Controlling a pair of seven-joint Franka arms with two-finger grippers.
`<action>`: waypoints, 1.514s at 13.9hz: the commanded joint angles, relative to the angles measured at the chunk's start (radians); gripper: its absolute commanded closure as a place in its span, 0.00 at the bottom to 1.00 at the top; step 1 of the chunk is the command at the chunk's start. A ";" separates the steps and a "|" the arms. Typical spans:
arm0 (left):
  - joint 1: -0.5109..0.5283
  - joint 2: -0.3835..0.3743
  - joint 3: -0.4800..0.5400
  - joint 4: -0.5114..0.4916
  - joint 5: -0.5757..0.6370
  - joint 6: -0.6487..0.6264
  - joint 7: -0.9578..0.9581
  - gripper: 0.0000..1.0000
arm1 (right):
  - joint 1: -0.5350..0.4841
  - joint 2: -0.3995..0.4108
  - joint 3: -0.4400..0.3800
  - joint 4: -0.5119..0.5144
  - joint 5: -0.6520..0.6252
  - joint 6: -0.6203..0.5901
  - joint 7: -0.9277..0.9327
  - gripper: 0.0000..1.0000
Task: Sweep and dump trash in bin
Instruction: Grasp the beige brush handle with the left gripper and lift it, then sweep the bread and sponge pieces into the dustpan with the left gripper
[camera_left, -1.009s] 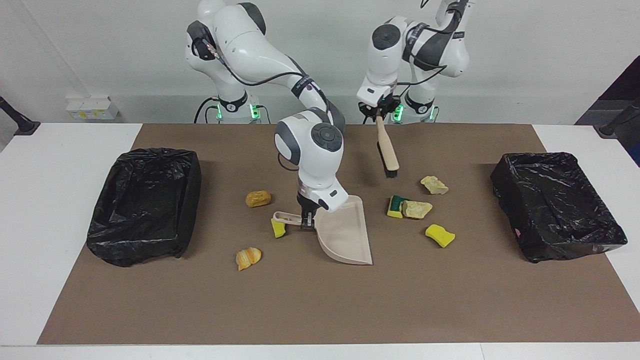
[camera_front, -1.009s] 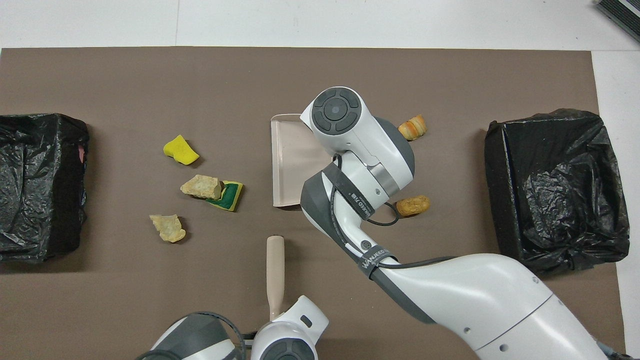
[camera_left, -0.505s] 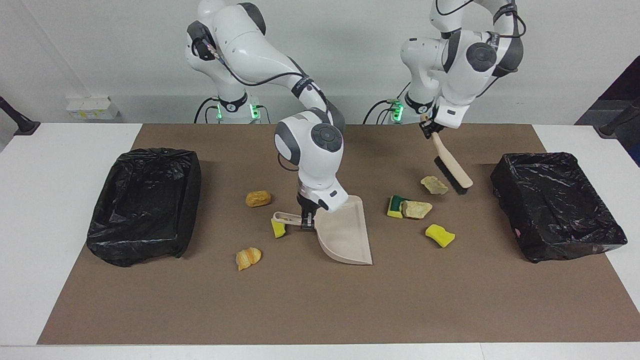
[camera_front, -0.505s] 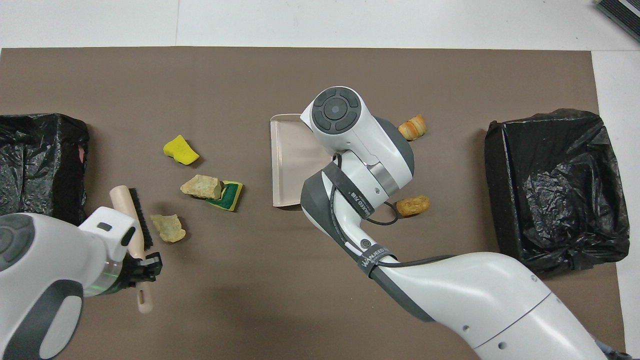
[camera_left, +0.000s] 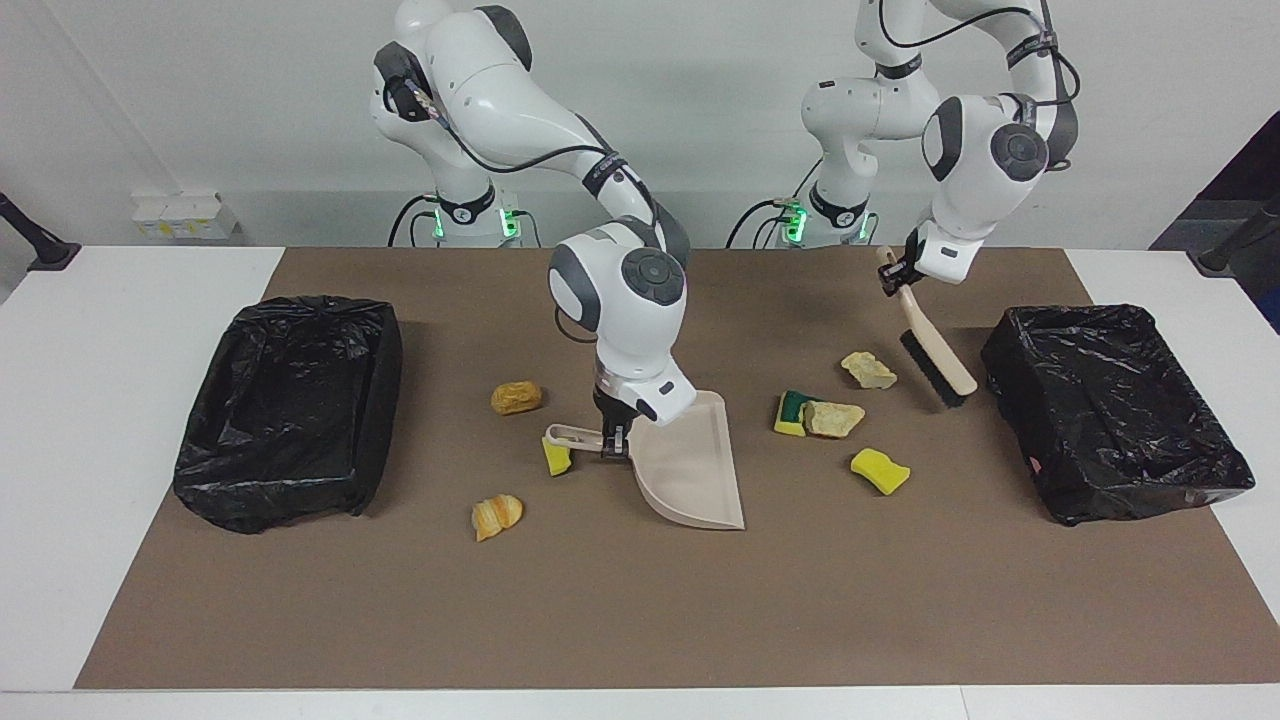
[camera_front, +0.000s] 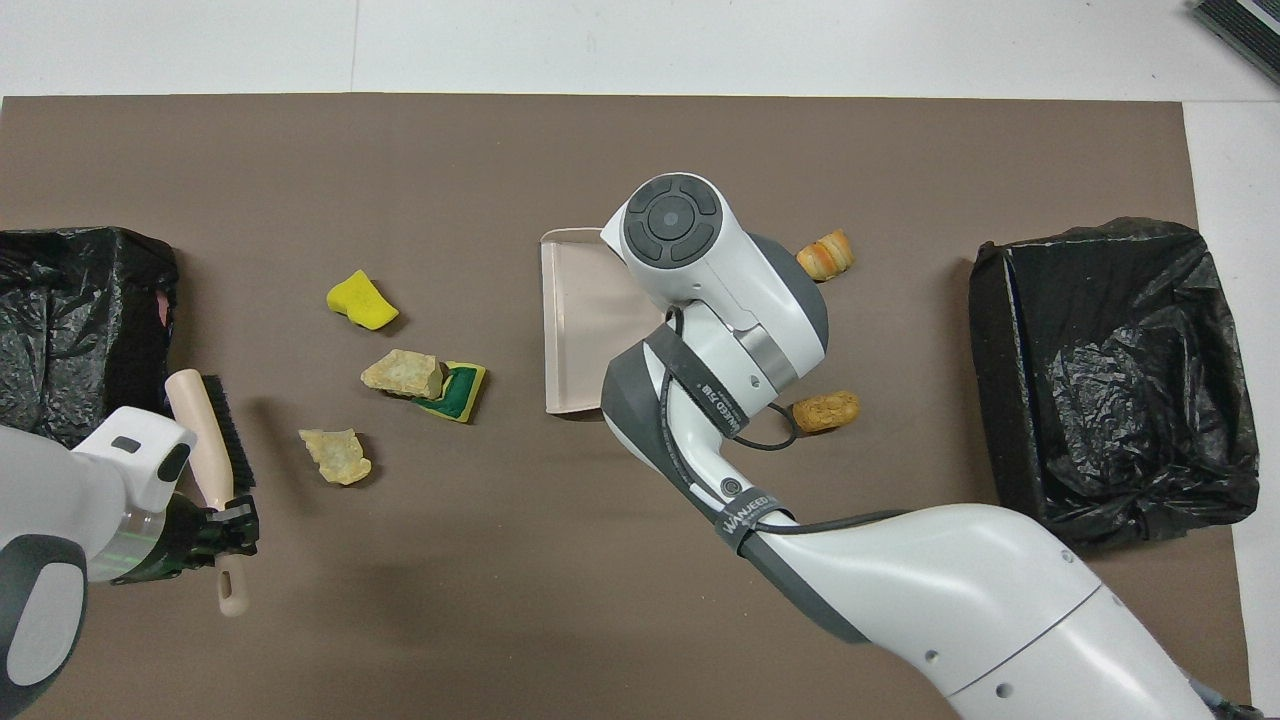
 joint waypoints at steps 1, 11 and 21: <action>-0.063 0.060 0.000 0.004 -0.004 0.080 0.020 1.00 | -0.009 0.019 0.008 0.020 -0.013 0.003 -0.030 1.00; -0.276 0.216 -0.004 0.090 -0.256 0.279 0.010 1.00 | -0.013 0.020 0.008 0.015 -0.011 0.043 -0.035 1.00; -0.388 0.362 -0.006 0.303 -0.469 0.460 -0.171 1.00 | -0.019 0.020 0.008 -0.009 -0.008 0.095 -0.062 1.00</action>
